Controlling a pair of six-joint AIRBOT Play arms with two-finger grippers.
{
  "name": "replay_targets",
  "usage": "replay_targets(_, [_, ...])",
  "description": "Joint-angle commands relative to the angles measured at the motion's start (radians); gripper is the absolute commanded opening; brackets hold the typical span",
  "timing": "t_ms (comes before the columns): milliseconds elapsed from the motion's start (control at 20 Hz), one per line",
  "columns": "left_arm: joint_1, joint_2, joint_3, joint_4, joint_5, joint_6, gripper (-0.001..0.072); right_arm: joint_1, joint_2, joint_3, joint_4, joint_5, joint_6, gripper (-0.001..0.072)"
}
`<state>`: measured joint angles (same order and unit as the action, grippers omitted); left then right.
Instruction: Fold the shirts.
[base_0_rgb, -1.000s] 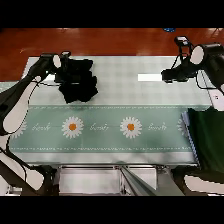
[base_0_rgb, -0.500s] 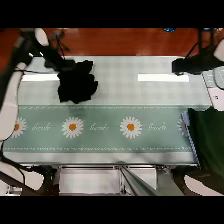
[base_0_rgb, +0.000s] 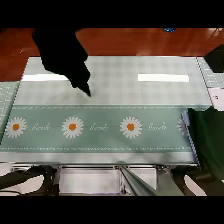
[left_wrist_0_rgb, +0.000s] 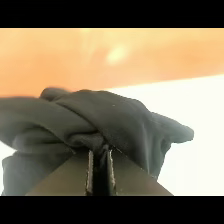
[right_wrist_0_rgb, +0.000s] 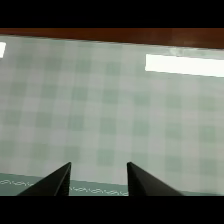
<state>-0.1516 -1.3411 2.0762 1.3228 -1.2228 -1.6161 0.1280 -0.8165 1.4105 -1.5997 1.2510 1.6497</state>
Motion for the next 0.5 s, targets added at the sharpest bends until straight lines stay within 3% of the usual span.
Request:
replay_targets(0, [-0.001, 0.116, 0.007, -0.101, 0.087, 0.0, 0.0023, 0.001, 0.101, 0.0, 0.004, 0.035, -0.011, 0.0409])
replay_targets(250, [-0.033, 0.205, -0.01, -0.173, 0.047, 0.04, 0.0024, 0.001, 0.177, 0.0, 0.005, 0.05, -0.012, 0.0409])
replay_targets(450, [-0.211, 0.319, -0.256, -0.198, 0.209, 0.04, 0.0024, 0.001, 0.195, 0.0, 0.004, 0.082, -0.012, 0.0409])
